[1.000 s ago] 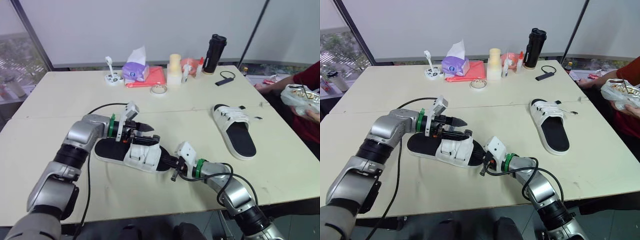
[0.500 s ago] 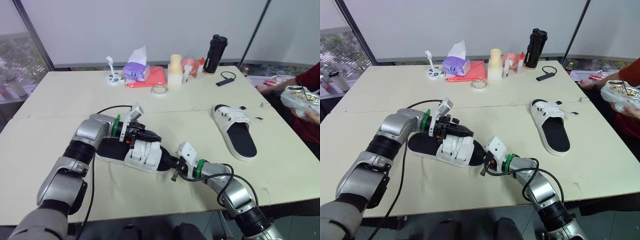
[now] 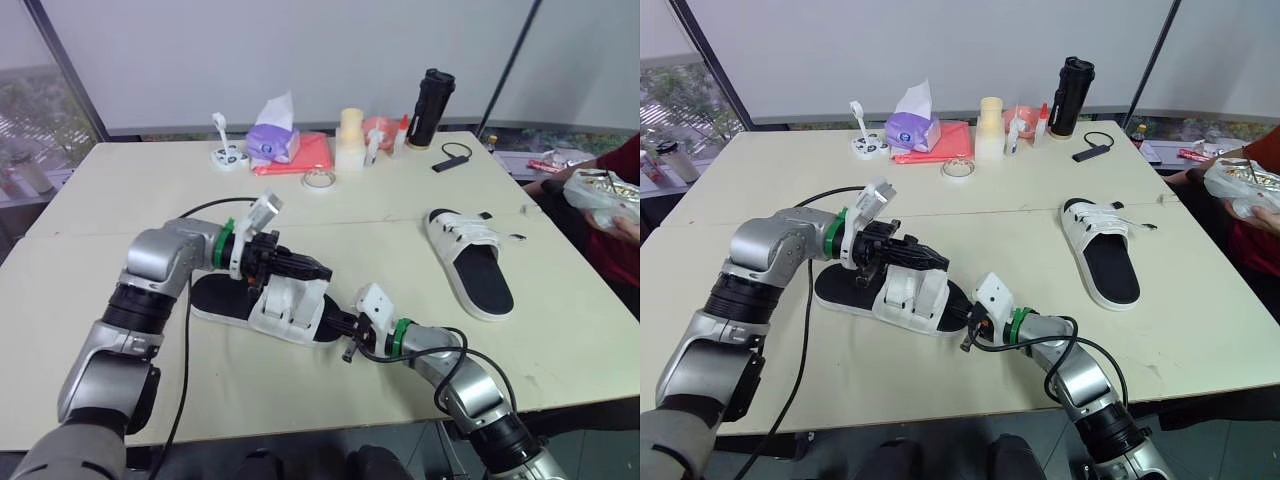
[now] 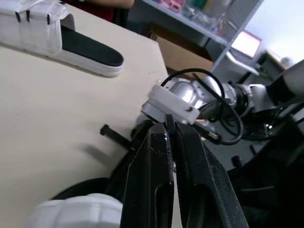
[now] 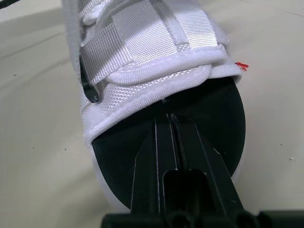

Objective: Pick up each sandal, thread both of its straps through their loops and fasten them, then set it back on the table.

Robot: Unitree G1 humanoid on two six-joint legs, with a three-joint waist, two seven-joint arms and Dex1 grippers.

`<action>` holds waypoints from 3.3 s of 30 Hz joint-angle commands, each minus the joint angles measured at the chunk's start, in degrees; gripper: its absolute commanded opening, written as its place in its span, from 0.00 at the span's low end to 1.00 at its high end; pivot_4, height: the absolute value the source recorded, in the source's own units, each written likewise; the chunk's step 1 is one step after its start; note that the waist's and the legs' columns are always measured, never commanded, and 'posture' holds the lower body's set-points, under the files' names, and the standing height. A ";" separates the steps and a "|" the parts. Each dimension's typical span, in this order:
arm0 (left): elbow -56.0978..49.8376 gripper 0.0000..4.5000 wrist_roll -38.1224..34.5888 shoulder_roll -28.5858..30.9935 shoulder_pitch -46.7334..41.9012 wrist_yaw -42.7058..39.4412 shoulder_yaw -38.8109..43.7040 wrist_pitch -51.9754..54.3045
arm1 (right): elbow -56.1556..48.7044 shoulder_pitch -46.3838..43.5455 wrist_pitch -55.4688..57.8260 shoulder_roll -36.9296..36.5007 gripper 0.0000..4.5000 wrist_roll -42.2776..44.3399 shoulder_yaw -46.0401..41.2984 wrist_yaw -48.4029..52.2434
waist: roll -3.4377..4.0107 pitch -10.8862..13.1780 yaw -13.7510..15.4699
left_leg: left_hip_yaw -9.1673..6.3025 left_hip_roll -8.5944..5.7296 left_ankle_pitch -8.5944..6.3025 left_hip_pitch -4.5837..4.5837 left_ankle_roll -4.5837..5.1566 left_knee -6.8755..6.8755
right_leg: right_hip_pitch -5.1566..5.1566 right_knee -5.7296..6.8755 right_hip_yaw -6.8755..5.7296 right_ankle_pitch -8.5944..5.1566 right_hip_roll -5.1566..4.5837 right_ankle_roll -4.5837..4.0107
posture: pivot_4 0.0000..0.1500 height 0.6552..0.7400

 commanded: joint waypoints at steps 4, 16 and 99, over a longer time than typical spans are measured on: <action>0.76 0.01 -0.83 -0.15 -1.42 2.93 3.53 -2.44 | 5.89 2.77 3.56 -0.94 0.00 -3.39 1.00 -1.72 | 0.00 0.00 0.00 | 0.00 0.00 0.00 0.00 0.00 0.00 | 0.00 0.01 0.00 0.00 0.00 0.00 | 1.00 1.00; 24.91 0.01 11.74 -4.88 -7.71 4.62 -1.84 -19.08 | 5.91 2.60 3.67 -0.81 0.00 -3.37 0.93 -1.89 | 0.00 0.00 0.06 | 0.01 -0.02 0.00 0.00 0.00 0.06 | 0.02 0.02 -0.03 0.01 0.01 0.00 | 1.00 1.00; -2.78 0.18 -7.92 -4.12 17.78 18.77 9.18 8.05 | -35.32 8.44 26.92 -17.18 0.00 12.78 -13.30 -0.04 | 0.23 0.28 0.31 | -0.08 -0.06 -0.04 -0.99 0.06 0.60 | -0.72 0.28 -0.07 0.10 -0.07 0.36 | 1.00 1.00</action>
